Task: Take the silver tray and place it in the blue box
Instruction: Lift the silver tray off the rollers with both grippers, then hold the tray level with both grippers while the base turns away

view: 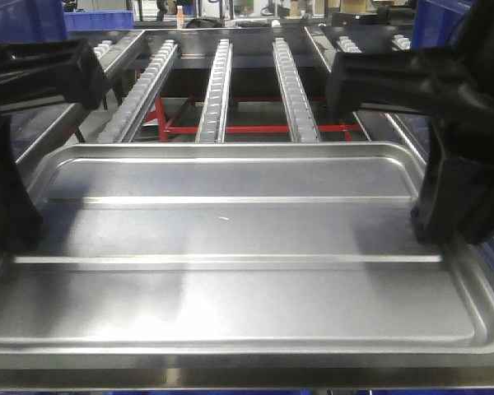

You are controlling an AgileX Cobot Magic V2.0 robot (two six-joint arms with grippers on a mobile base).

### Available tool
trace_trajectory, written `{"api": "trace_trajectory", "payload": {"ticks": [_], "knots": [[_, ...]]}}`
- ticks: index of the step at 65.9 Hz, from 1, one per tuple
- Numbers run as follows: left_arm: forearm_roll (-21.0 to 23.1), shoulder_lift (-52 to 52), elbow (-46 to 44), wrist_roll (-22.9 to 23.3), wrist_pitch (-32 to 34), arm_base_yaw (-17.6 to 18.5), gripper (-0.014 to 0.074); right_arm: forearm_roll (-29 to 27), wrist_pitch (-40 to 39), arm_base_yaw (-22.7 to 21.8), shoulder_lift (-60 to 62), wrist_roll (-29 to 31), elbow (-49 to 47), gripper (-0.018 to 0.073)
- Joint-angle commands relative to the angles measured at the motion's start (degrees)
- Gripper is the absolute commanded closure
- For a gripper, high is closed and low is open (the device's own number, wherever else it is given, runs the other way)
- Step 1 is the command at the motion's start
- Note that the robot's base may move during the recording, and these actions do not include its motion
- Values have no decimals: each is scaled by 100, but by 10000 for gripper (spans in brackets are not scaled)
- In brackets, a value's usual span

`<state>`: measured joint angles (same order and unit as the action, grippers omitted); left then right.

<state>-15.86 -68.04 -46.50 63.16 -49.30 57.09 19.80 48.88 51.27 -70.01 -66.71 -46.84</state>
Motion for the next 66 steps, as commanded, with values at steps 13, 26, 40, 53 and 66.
{"api": "trace_trajectory", "payload": {"ticks": [13, 26, 40, 53, 66], "knots": [[-178, 149, -136, 59, -101, 31, 693, 317, 181, -30, 170, -38, -144, 505], [-178, 149, -136, 59, -101, 31, 693, 317, 181, -30, 170, -38, -144, 505], [-178, 149, -136, 59, -101, 31, 693, 317, 192, -30, 170, -38, -144, 505], [-178, 149, -136, 59, -101, 31, 693, 317, 192, -30, 170, -38, -144, 505], [-178, 149, -136, 59, -101, 31, 693, 317, 270, -30, 170, -38, -144, 505]]}}
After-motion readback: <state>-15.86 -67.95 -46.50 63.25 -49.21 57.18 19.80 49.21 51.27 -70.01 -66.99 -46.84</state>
